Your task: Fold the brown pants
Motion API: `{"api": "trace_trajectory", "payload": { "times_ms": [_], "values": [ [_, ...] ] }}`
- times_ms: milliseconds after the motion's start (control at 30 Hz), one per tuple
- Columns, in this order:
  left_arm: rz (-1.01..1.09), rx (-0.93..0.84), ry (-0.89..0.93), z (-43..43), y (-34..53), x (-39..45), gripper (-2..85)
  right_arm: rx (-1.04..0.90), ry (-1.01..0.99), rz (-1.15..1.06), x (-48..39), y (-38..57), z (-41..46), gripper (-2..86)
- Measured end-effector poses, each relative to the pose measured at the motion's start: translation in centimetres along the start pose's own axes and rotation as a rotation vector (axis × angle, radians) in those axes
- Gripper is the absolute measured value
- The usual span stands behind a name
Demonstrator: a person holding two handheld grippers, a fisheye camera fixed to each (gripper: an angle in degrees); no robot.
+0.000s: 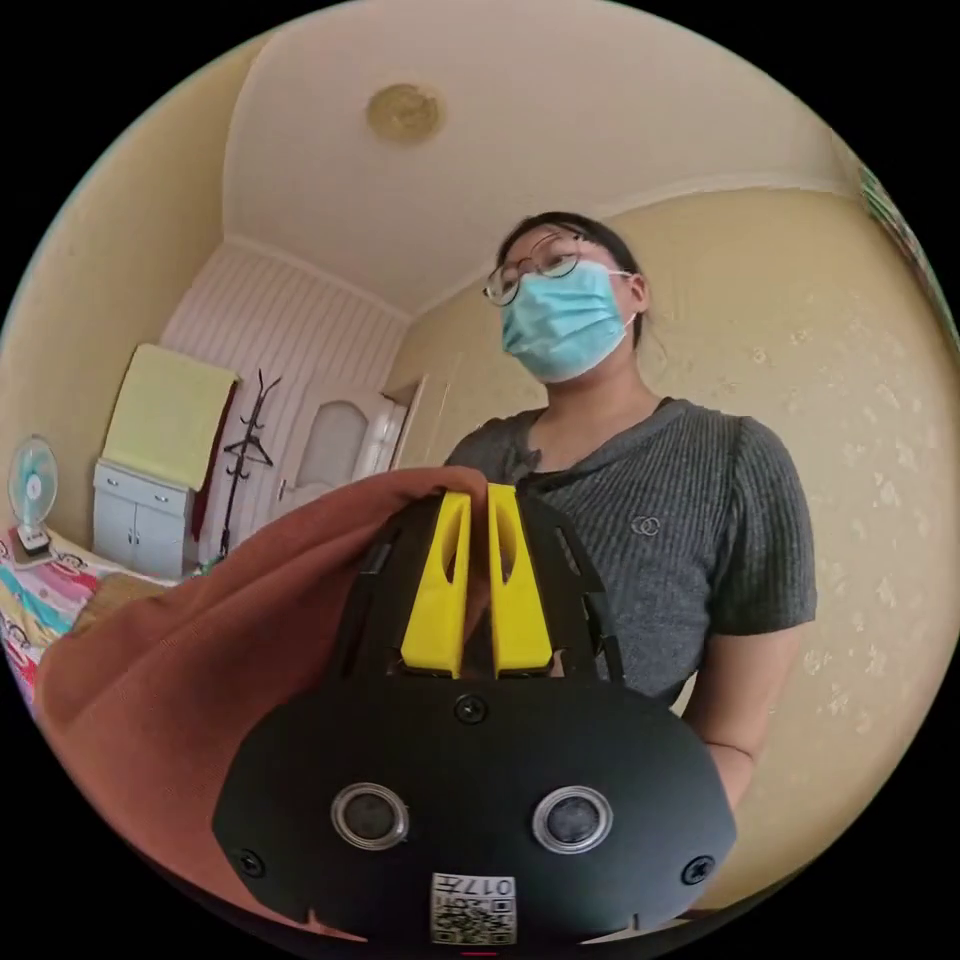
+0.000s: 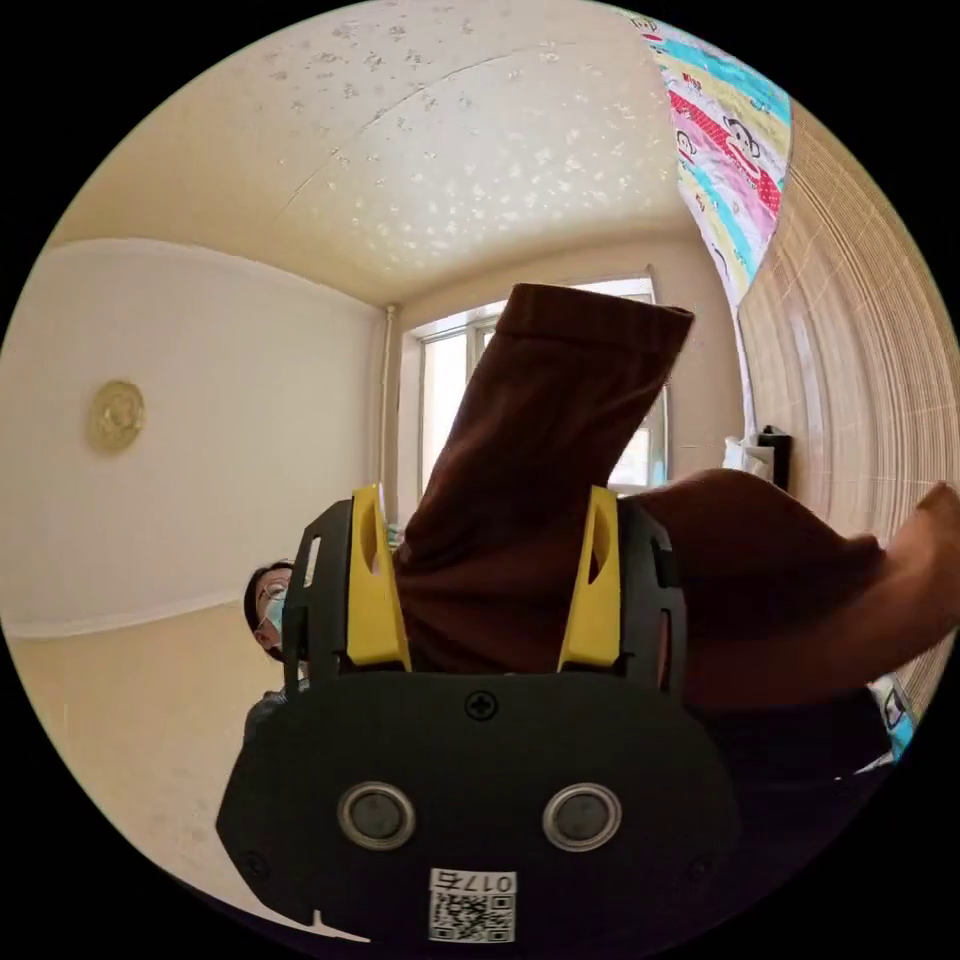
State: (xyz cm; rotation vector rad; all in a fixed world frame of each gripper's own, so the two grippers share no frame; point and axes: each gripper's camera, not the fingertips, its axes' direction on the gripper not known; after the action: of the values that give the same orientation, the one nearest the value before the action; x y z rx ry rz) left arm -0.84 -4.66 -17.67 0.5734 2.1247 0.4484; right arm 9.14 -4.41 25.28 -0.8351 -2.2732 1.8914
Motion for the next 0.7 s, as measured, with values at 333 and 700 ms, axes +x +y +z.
{"api": "trace_trajectory", "payload": {
  "times_ms": [333,700],
  "values": [
    [-0.424,0.135,0.068,6.1,7.2,-9.3,3.4,-0.163,0.191,-0.228,-2.0,-1.8,4.2,3.8],
    [-0.363,0.124,-0.483,2.9,9.1,-4.6,4.3,-0.402,0.280,-1.036,-20.9,6.3,12.8,2.9]
  ]
}}
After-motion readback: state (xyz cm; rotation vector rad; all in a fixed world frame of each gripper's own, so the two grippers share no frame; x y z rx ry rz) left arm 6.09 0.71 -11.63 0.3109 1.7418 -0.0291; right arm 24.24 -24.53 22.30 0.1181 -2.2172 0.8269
